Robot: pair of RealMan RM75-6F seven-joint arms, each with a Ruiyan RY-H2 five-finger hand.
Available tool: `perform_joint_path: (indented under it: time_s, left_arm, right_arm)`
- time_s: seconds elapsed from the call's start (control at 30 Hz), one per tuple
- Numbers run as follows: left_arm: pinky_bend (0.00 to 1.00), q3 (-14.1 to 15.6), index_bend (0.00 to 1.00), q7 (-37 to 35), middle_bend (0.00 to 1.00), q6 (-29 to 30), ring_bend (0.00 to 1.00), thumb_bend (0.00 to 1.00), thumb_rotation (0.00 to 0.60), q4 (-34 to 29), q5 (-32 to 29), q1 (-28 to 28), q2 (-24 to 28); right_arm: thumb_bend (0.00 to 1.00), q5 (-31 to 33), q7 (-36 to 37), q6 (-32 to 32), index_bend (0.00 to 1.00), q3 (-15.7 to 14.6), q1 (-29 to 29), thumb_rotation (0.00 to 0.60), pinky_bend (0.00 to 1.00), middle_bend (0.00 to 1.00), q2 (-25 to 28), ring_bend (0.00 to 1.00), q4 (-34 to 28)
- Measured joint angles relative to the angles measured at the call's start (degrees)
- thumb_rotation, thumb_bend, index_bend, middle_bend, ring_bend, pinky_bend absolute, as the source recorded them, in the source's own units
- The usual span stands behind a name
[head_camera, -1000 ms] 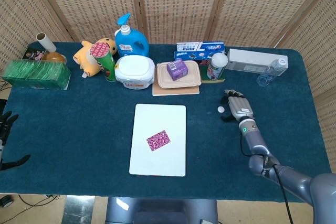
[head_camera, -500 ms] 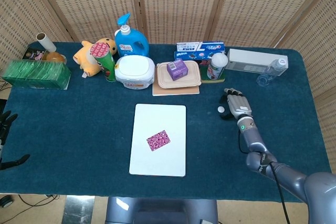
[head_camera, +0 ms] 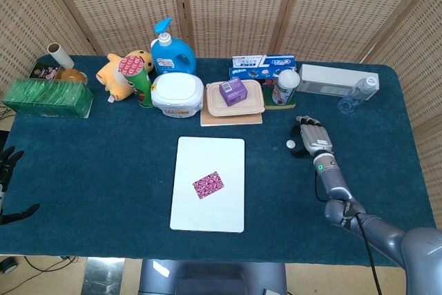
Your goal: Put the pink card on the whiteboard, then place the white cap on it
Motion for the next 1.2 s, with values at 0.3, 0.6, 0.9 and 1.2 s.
perform_joint_path:
  time_s: [0.3, 0.6, 0.9, 1.2]
  left_arm:
    - [0.07, 0.03, 0.00, 0.76, 0.00, -0.11, 0.00, 0.08, 0.600, -0.17, 0.04, -0.08, -0.23]
    - [0.07, -0.04, 0.00, 1.46, 0.00, -0.30, 0.00, 0.08, 0.600, -0.36, -0.25, -0.17, -0.43]
    - [0.07, -0.10, 0.00, 2.12, 0.00, -0.38, 0.00, 0.08, 0.600, -0.64, -0.45, -0.23, -0.60]
    - [0.07, -0.09, 0.00, 2.63, 0.00, -0.47, 0.00, 0.08, 0.600, -0.84, -0.50, -0.29, -0.71]
  right_arm:
    - [0.32, -0.86, 0.53, 0.07, 0.40, 0.28, -0.20, 0.600, 0.06, 0.12, -0.71, 0.01, 0.97]
    - [0.33, -2.05, 1.63, -0.09, 0.41, 0.71, -0.42, 0.600, 0.06, 0.13, -1.67, 0.02, 2.45]
    - [0.33, -3.31, 2.88, -0.22, 0.46, 1.24, -0.51, 0.600, 0.06, 0.15, -2.43, 0.03, 3.47]
    - [0.33, -4.62, 3.94, 0.02, 0.49, 1.66, -0.84, 0.600, 0.07, 0.17, -2.78, 0.03, 4.17]
